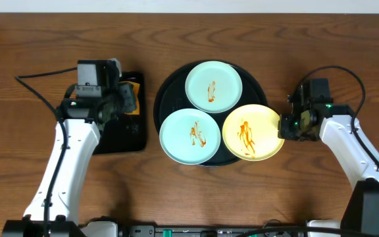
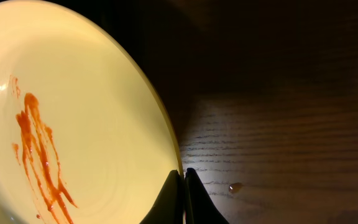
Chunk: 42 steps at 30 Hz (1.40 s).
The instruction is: Clean dirty plates on tray and stack at the side
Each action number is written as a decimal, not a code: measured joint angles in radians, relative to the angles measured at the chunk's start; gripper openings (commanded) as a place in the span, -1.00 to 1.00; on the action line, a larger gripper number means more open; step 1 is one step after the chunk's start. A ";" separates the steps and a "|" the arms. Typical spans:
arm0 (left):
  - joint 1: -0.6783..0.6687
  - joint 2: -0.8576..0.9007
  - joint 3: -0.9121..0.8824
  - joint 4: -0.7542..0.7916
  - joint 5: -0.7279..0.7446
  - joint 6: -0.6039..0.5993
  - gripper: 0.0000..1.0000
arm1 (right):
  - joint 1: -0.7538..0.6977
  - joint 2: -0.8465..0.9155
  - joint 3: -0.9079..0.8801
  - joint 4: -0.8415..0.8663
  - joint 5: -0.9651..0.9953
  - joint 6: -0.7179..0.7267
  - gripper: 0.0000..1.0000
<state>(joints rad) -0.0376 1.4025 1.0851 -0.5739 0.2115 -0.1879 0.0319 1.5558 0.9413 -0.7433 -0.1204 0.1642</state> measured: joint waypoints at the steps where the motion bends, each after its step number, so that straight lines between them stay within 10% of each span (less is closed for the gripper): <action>1: -0.012 0.000 0.000 0.003 0.000 0.000 -0.85 | 0.000 0.000 0.000 0.000 0.000 0.000 -0.98; 11: -0.177 0.003 0.000 0.117 0.088 -0.069 -0.85 | 0.000 0.000 0.000 0.001 0.000 0.000 -0.98; 26: -0.550 0.308 0.002 0.571 0.317 -0.518 -0.85 | 0.000 0.001 0.000 0.003 0.000 0.000 -0.97; 42: -0.758 0.546 0.003 0.713 0.317 -0.608 -0.85 | 0.000 0.001 0.000 0.002 -0.001 0.000 -0.98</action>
<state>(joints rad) -0.7952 1.9484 1.0878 0.1394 0.5285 -0.7963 0.0319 1.5566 0.9409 -0.7418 -0.1211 0.1642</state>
